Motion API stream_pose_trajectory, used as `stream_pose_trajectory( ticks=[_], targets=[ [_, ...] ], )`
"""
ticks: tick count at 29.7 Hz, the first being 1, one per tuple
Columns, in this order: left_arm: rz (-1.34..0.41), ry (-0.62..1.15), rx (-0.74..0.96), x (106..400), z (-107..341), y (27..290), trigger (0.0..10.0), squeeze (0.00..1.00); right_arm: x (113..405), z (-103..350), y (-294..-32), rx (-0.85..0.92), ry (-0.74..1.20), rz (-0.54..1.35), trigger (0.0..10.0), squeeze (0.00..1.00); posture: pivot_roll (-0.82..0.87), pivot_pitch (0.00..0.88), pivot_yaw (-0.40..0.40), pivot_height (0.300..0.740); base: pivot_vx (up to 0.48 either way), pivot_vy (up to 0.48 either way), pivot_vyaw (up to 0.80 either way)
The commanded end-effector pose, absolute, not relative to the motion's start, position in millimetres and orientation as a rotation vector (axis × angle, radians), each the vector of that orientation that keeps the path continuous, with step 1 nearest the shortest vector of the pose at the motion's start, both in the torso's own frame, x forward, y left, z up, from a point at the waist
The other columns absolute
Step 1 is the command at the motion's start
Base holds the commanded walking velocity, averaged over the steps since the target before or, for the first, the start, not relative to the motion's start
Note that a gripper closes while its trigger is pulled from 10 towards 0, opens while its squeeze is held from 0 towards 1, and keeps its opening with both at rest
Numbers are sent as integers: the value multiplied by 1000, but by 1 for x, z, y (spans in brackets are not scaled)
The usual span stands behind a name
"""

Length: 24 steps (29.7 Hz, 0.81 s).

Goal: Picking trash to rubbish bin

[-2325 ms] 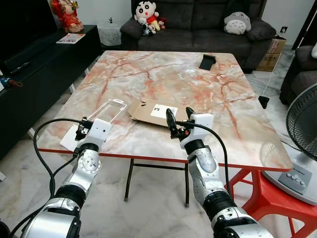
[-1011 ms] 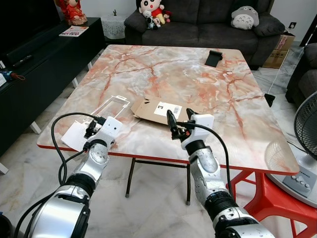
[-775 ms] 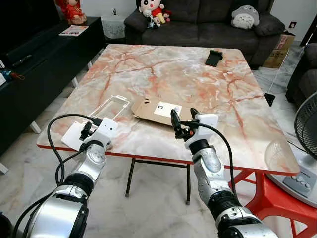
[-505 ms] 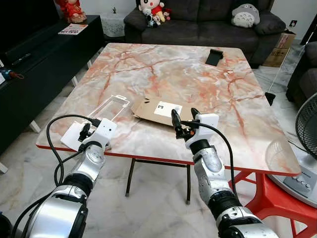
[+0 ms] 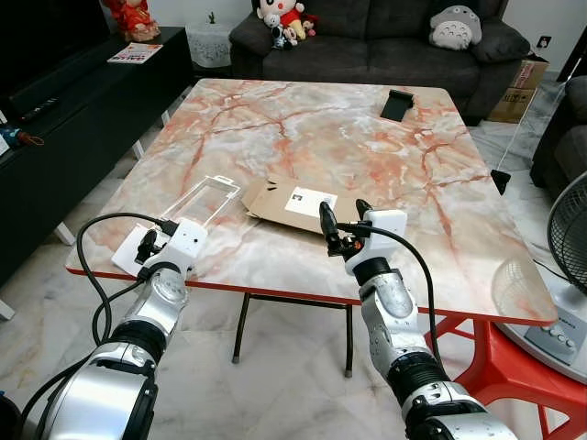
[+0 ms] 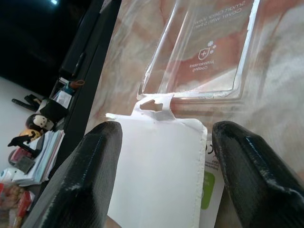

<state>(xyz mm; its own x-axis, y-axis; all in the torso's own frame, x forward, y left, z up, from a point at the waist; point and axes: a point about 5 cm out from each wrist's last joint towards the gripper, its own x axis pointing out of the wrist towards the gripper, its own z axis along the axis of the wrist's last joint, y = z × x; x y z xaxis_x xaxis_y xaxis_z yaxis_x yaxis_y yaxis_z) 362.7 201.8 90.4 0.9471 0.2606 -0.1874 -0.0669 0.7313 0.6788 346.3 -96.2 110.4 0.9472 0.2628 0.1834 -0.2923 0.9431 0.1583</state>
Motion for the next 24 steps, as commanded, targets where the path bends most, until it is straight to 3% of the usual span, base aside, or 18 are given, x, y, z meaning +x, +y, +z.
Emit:
stream_pose_trajectory(
  ticks=[1,9,11,12,13,14,24],
  targets=[
    [195,309,728,359,86,207,10000,0,349,116,-96,186,-175,283,10000,0,-19,34,-5,740,0,0,0],
    [230,319,757,358,85,210,10000,0,349,115,-99,184,-174,278,10000,0,-23,33,-4,740,0,0,0],
    [236,329,753,357,84,213,7490,0,349,115,-99,184,-173,276,10000,0,-22,34,-6,740,0,0,0],
    [237,331,752,357,84,213,4000,0,349,116,-99,184,-174,275,10000,0,-22,34,-6,740,0,0,0],
    [237,331,752,357,84,213,2353,0,349,116,-99,184,-174,275,10000,0,-22,34,-6,740,0,0,0],
    [235,332,752,357,83,213,0,0,349,116,-100,183,-174,274,10000,0,-22,34,-6,740,0,0,0],
    [227,331,752,357,82,209,0,0,349,115,-100,183,-172,270,10000,0,-23,33,-4,740,0,0,0]
  ],
)
